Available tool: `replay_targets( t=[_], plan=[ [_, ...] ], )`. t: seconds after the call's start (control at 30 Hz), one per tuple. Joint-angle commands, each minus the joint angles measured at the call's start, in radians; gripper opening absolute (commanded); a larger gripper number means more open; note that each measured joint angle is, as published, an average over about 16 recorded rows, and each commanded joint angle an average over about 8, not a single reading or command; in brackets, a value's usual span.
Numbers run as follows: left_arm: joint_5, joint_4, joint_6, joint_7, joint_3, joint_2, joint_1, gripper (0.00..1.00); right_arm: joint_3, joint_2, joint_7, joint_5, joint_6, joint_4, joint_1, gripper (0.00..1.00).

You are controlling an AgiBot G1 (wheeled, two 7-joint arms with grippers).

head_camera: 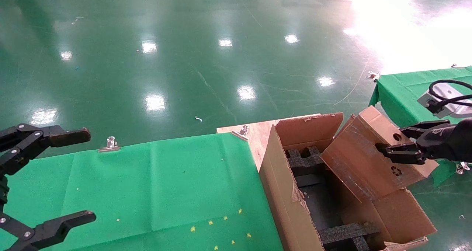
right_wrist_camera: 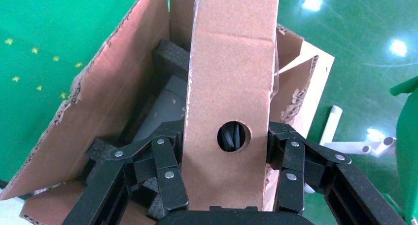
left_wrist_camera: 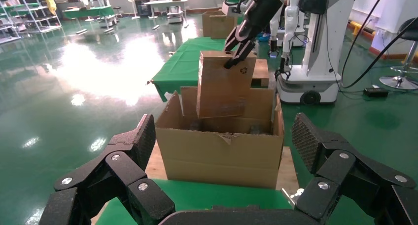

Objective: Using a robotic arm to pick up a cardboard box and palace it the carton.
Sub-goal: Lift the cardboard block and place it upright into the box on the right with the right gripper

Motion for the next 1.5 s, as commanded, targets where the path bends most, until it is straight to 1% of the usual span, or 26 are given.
replay_targets(
  t=[0.03,0.23,0.37,0.5,0.63,0.8,1.2,1.37,1.5],
  plan=[
    [0.0,0.0,0.0,0.0,0.0,0.0,0.0,1.0,-0.001,0.0,0.0,0.001,0.002,0.001,-0.001,0.0],
    [0.0,0.0,0.0,0.0,0.0,0.0,0.0,1.0,0.002,-0.008,-0.001,0.001,-0.009,-0.013,0.003,0.0],
    [0.0,0.0,0.0,0.0,0.0,0.0,0.0,1.0,-0.005,-0.017,0.033,0.0,-0.003,-0.026,-0.005,0.0],
    [0.0,0.0,0.0,0.0,0.0,0.0,0.0,1.0,-0.023,-0.032,0.115,-0.031,0.017,-0.036,-0.023,0.0],
    [0.0,0.0,0.0,0.0,0.0,0.0,0.0,1.0,-0.043,-0.046,0.22,-0.093,0.039,-0.033,-0.04,0.0],
    [0.0,0.0,0.0,0.0,0.0,0.0,0.0,1.0,-0.061,-0.061,0.327,-0.167,0.059,-0.02,-0.054,0.0],
    [0.0,0.0,0.0,0.0,0.001,0.0,0.0,1.0,-0.093,-0.096,0.506,-0.269,0.077,0.003,-0.083,0.0],
    [0.0,0.0,0.0,0.0,0.001,0.0,0.0,1.0,-0.111,-0.115,0.574,-0.302,0.1,0.007,-0.106,0.0],
    [-0.001,0.0,0.0,0.001,0.001,0.0,0.0,1.0,-0.126,-0.131,0.61,-0.312,0.127,0.008,-0.13,0.0]
  ],
)
